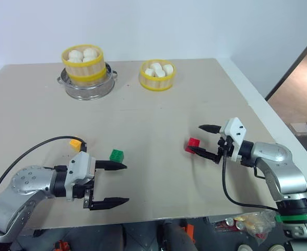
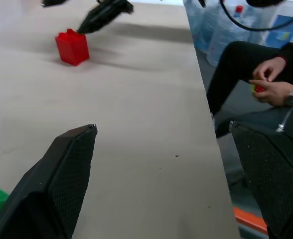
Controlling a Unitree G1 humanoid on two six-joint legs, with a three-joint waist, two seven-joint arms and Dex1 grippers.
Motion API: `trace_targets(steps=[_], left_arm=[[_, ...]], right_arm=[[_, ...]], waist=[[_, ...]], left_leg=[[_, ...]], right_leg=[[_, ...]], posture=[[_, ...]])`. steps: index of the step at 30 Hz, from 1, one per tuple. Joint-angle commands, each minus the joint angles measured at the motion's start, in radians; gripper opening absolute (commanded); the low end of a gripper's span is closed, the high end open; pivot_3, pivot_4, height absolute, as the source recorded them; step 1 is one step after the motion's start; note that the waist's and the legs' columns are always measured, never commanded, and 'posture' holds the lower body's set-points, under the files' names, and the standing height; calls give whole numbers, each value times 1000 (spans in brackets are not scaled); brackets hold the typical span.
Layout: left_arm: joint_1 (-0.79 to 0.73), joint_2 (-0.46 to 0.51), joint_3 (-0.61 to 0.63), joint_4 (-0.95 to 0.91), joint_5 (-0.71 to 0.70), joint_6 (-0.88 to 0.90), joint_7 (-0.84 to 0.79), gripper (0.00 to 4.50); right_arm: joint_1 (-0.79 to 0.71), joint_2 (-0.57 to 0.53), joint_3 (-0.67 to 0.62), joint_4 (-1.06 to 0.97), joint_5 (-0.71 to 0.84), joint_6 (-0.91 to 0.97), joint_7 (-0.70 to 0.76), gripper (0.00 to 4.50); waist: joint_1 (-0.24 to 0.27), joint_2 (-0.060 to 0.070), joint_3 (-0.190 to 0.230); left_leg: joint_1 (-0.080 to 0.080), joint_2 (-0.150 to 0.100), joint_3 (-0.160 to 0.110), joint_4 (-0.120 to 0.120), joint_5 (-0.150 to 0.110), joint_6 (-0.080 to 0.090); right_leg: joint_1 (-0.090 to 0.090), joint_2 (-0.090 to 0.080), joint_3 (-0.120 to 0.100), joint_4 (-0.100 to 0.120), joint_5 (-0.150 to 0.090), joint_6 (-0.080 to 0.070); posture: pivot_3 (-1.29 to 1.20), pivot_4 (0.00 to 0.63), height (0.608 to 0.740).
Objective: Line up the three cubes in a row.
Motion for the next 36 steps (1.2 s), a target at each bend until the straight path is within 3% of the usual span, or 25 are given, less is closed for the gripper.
trace_targets(steps=[1, 14, 15, 23, 28, 36], left_arm=[[-29, -16, -16, 2, -4, 6, -12, 4417], [47, -29, 10, -71, 4, 36, 58, 4417], [51, -28, 13, -75, 4, 38, 65, 4500], [64, -29, 25, -95, 1, 49, 103, 4500], [79, -46, 45, -101, 2, 32, 132, 4500], [151, -170, 108, -121, 47, -25, 293, 4500]], right_arm=[[-68, -15, 18, 67, -19, -33, 63, 4500], [-170, 23, 88, 279, -81, -80, 154, 4500], [-176, 30, 89, 290, -85, -85, 153, 3968], [-201, 53, 101, 315, -102, -74, 175, 1298], [-228, 45, 120, 315, -109, -71, 224, 1237], [-398, 87, 222, 316, -109, -50, 390, 1237]], waist=[[-1, 0, 0], [-3, 0, 0], [-3, 0, 0], [-3, 0, 0], [-4, 0, 0], [-14, 0, 0]], left_leg=[[0, 1, 0, 0, 0, 1], [1, 2, 2, 1, -1, 1], [1, 2, 2, 1, -1, 1], [2, 2, 2, 2, 0, 1], [2, 2, 3, 2, 0, 1], [4, 3, 5, 2, 0, 1]], right_leg=[[0, 1, 0, 0, 0, 0], [-1, 3, 4, 2, 1, -2], [-1, 3, 4, 2, 1, -2], [-1, 4, 5, 2, 2, -2], [-1, 4, 5, 2, 2, -1], [0, 4, 8, 3, 3, -2]], posture=[[0, 150, 740], [0, 150, 740], [0, 150, 740], [0, 150, 740], [0, 150, 740], [0, 150, 740]])
